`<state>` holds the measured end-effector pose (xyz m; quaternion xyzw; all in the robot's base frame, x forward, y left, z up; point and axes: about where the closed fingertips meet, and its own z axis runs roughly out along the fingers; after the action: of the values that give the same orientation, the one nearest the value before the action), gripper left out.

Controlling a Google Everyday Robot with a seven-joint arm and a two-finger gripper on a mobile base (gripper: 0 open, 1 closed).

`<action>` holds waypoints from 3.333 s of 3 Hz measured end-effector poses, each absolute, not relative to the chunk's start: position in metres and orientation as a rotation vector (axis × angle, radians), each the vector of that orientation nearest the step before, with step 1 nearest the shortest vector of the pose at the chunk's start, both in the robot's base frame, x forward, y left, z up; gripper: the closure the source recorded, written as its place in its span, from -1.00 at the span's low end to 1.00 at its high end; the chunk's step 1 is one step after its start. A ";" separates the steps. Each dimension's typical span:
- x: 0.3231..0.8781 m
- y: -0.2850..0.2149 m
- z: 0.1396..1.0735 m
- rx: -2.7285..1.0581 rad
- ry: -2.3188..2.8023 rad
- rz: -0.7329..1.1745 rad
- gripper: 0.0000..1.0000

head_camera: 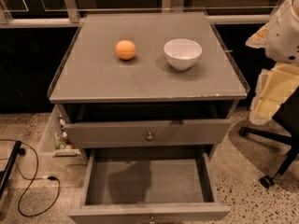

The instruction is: Close middle drawer

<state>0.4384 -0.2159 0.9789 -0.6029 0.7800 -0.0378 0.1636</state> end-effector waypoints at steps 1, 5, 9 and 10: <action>0.438 -0.216 0.979 -1.719 2.224 -0.108 -1.00; 0.372 -0.232 0.837 -1.687 2.244 0.033 -0.16; 0.344 -0.237 0.720 -1.642 2.354 0.169 1.00; 0.335 -0.231 0.638 -1.571 2.419 0.258 1.00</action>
Offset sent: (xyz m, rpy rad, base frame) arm -0.0075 -0.0017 -0.0264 0.0135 0.0413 0.0195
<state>0.3355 -0.2308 0.6382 -0.5385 0.8290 0.0883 0.1225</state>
